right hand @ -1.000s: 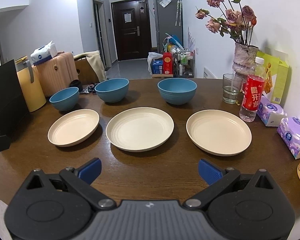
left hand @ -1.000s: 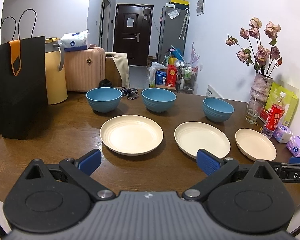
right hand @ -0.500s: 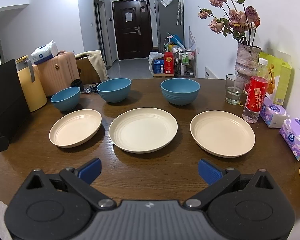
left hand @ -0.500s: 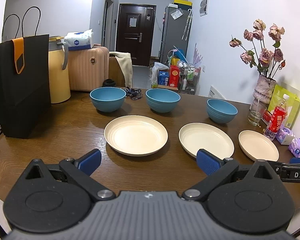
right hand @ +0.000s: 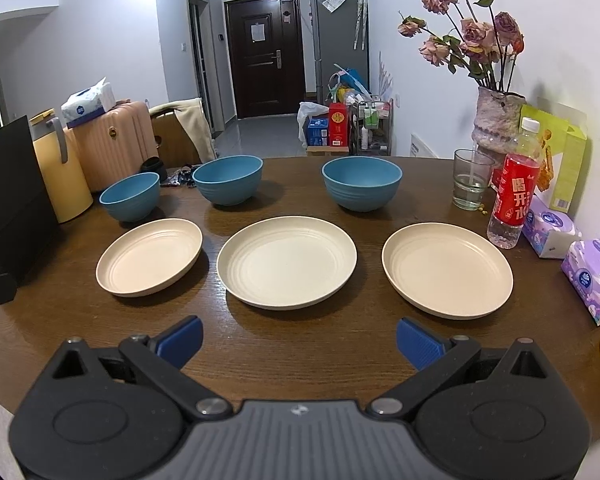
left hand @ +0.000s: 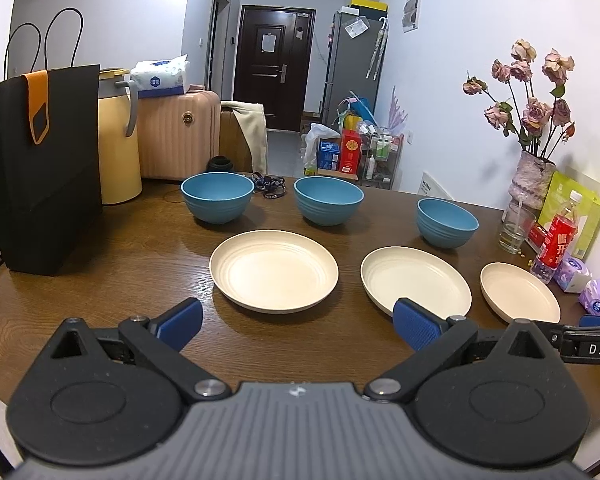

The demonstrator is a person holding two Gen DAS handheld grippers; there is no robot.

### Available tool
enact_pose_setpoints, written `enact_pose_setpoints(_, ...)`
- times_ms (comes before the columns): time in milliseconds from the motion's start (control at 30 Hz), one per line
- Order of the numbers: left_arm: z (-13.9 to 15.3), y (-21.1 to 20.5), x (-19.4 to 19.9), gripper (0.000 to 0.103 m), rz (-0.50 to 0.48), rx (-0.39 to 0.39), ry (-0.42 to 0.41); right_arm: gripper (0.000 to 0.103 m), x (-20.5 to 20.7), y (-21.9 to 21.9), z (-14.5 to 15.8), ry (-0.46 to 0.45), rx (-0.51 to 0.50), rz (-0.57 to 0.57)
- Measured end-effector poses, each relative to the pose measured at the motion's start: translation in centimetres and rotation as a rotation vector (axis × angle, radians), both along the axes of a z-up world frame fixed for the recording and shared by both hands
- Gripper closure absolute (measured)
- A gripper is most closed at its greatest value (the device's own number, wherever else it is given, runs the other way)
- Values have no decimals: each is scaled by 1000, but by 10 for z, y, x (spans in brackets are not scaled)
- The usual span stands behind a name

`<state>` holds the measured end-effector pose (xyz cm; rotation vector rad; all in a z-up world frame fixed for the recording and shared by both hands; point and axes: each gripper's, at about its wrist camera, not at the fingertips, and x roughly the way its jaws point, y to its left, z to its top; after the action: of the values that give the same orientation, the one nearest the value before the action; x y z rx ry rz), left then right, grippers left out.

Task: Organize plates and bowls
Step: 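Move both grippers forward toward the rim of a cream plate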

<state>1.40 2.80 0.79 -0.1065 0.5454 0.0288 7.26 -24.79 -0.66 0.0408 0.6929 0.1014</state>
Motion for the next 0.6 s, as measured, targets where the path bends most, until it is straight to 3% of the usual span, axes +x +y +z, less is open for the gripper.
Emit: enact_pose_setpoints(600, -8, 27, 17, 0, 29, -20, 8, 0, 24, 20, -9, 32, 2, 14)
